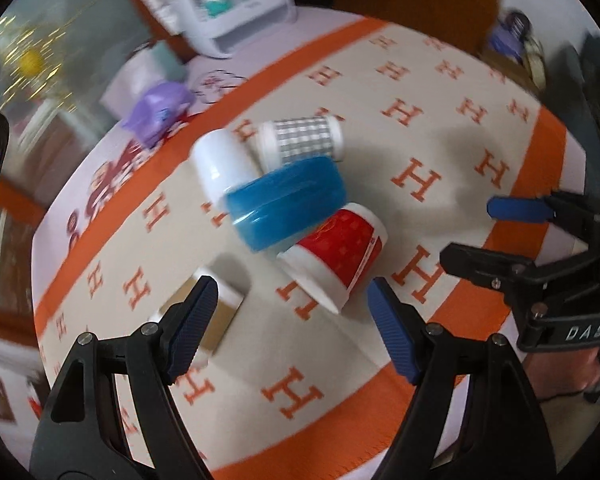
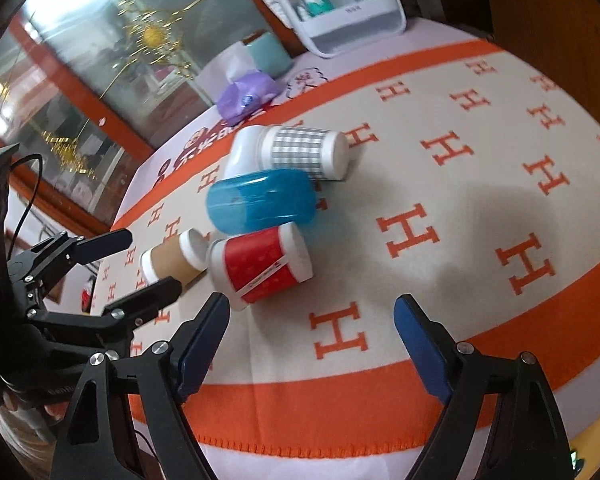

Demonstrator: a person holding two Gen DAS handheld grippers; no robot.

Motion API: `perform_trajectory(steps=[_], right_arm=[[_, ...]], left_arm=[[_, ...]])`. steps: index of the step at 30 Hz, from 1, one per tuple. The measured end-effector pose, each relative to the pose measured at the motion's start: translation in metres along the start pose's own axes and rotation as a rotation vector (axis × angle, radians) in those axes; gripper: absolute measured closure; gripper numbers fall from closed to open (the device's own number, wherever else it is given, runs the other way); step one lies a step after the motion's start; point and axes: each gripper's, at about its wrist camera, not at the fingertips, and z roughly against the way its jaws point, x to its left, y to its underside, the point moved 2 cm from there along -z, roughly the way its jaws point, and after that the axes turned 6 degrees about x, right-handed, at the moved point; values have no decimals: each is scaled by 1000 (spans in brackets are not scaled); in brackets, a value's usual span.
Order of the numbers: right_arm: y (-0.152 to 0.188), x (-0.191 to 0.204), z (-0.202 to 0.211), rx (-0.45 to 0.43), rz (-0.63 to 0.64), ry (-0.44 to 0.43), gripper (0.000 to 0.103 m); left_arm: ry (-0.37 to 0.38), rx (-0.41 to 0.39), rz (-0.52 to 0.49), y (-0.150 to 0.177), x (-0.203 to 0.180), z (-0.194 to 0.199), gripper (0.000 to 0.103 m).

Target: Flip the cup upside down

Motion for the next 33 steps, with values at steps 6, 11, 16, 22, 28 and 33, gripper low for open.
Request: perform_trajectory(steps=[6, 11, 16, 22, 28, 33], right_arm=[[-8, -25, -20, 30, -59, -6, 17], [-11, -42, -33, 53, -90, -11, 17], [-9, -52, -41, 70, -111, -12, 17], [-7, -61, -46, 80, -130, -13, 17], [-6, -66, -48, 83, -139, -18, 19], [-2, -67, -45, 82, -146, -22, 19]], left_arm=[[8, 73, -160, -28, -21, -39, 28], [-5, 127, -261, -39, -36, -67, 28], [-10, 176, -330, -43, -44, -88, 28], [0, 227, -379, -45, -53, -107, 36], [-12, 252, -379, -46, -56, -118, 39], [-13, 263, -303, -49, -47, -115, 40]])
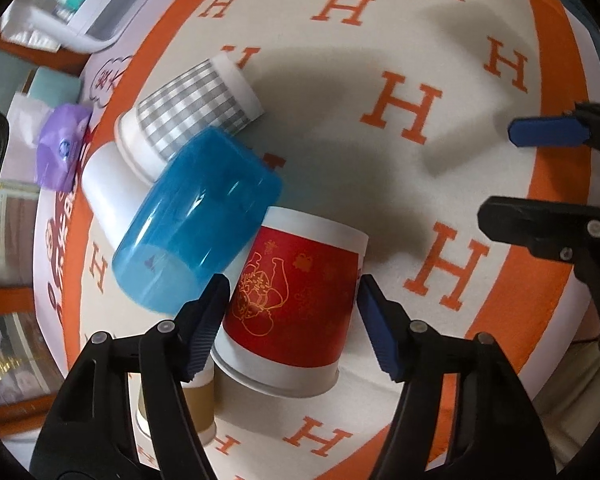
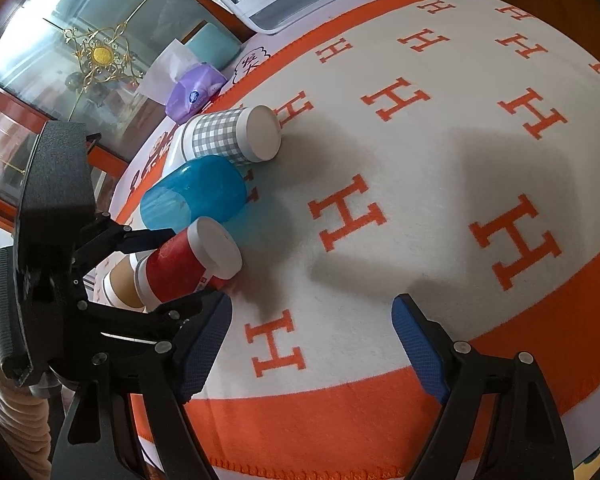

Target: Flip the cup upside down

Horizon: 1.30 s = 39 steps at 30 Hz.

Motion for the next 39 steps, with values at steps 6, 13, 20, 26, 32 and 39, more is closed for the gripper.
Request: perform_trajectory(steps=[6, 13, 20, 26, 32, 39], right_arm=[[10, 4, 9, -4, 9, -15, 20], [25, 24, 15, 8, 53, -47, 20], [45, 43, 10, 53, 91, -71, 20], [56, 45, 6, 72, 97, -62, 20], [61, 44, 3, 83, 99, -52, 19], [64, 44, 1, 98, 96, -55, 19]], left_arm=[[45, 2, 174, 18, 17, 23, 40], [164, 65, 472, 72, 34, 33, 40], [375, 132, 853, 147, 38, 9, 40], [528, 106, 1113, 203, 31, -9, 40], [602, 54, 1268, 225, 30, -13, 40], [637, 34, 1306, 229, 37, -13, 40]])
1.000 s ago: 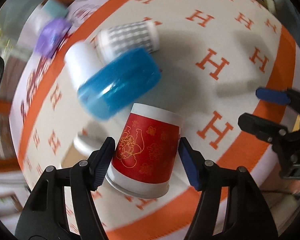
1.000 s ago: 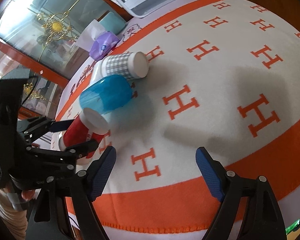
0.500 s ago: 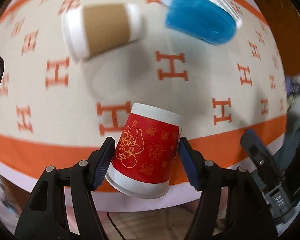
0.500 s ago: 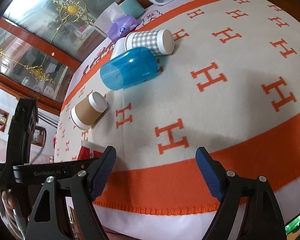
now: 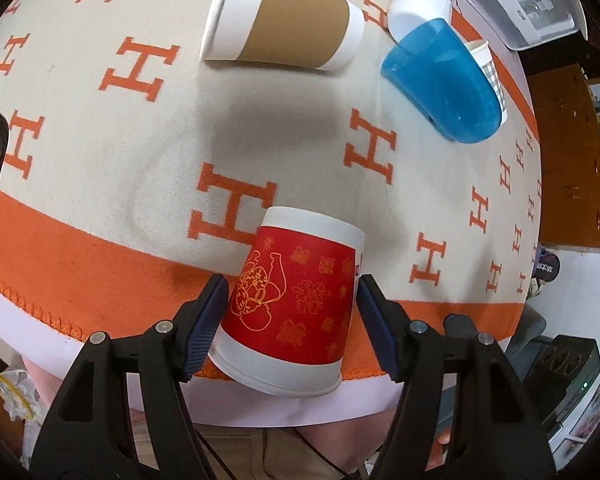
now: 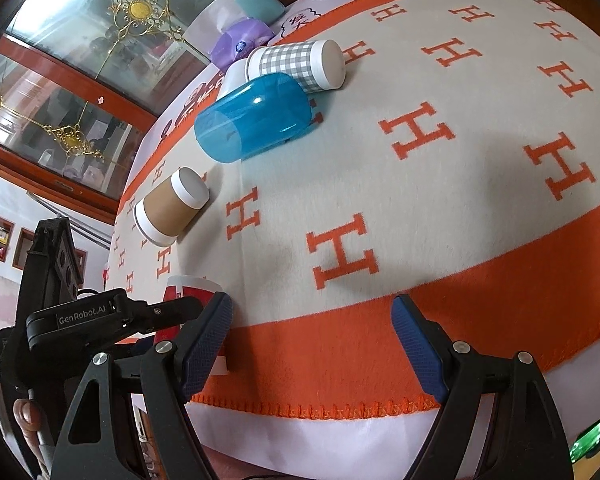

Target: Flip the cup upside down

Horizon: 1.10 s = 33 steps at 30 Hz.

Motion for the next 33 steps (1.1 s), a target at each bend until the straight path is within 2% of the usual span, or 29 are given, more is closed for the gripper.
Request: perform_trajectory(steps=[4, 8, 11, 16, 25, 27, 29, 33], right_arm=[[1, 2, -1, 6, 3, -4, 19], [2, 5, -1, 13, 11, -7, 19], [3, 8, -2, 18, 12, -8, 19], [4, 14, -3, 39, 20, -18, 19], [13, 41, 4, 79, 69, -86, 19], [15, 50, 2, 103, 81, -111, 19], [16, 59, -2, 132, 91, -133, 19], [16, 78, -13, 179, 110, -156, 19]], left_arm=[[-26, -11, -33, -3, -6, 2, 39], [-34, -14, -66, -3, -8, 9, 21], [-37, -20, -78, 0, -7, 15, 21], [-39, -41, -106, 3, -4, 28, 21], [-109, -153, -249, 25, 9, 68, 22], [-102, -166, -271, 29, 14, 72, 25], [-94, -172, -282, 31, 21, 73, 34], [-105, -216, -284, 30, 36, 71, 40]])
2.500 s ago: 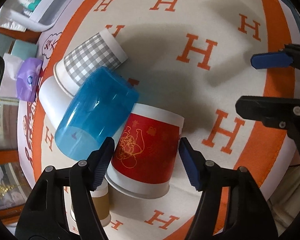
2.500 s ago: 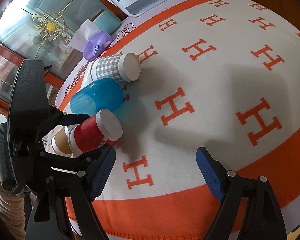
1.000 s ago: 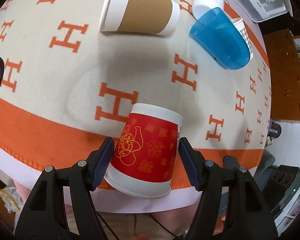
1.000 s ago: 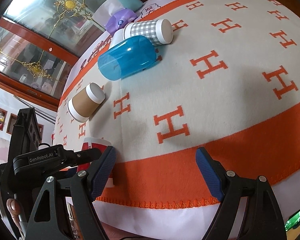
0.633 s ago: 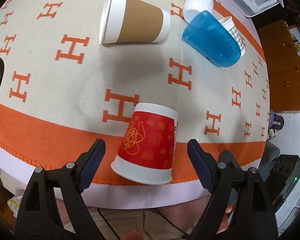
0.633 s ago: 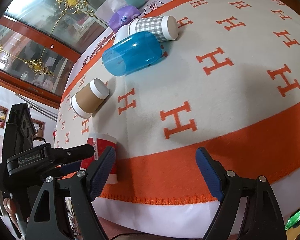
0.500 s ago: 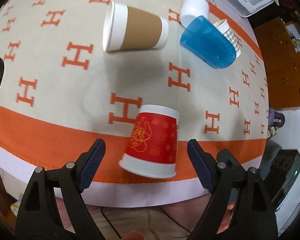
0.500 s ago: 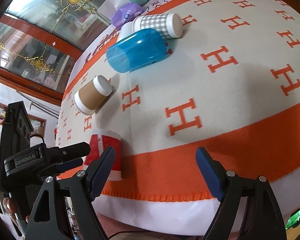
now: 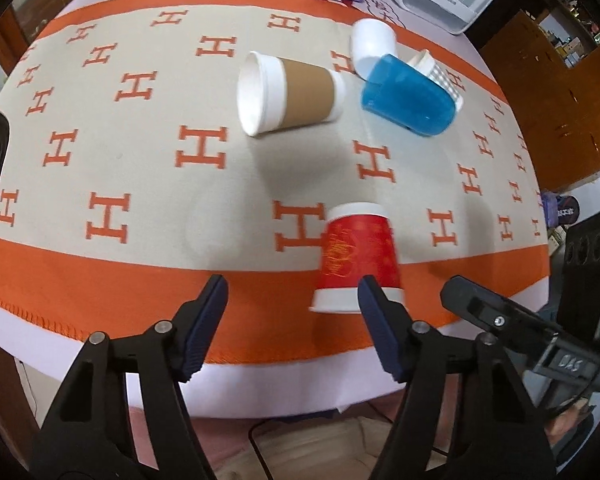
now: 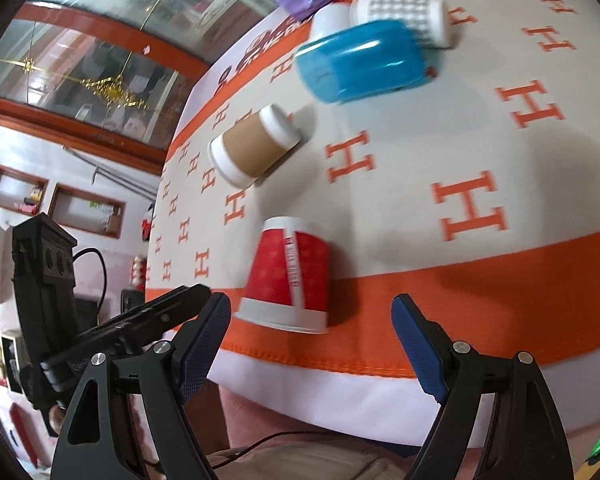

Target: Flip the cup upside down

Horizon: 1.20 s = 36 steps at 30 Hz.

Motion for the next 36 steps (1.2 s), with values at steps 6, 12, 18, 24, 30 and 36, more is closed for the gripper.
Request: perform_trajectory(steps=[6, 12, 18, 24, 30, 36], right_arm=[[-12, 10, -24, 65, -20, -19, 19], [-32, 6, -50, 123, -70, -13, 19], [-44, 6, -77, 178, -83, -3, 30], [-45, 8, -90, 200, -74, -16, 42], [-48, 23, -71, 70, 18, 30, 43], [-58, 35, -47, -277, 186, 160, 42]], left_arm=[[-51, -101, -3, 1, 14, -9, 45], [-81, -151, -4, 3, 24, -21, 45], [-71, -143, 16, 4, 32, -33, 45], [-72, -150, 11, 2, 35, -38, 45], [-76, -174, 3, 1, 31, -38, 45], [-110, -213, 7, 2, 28, -40, 45]])
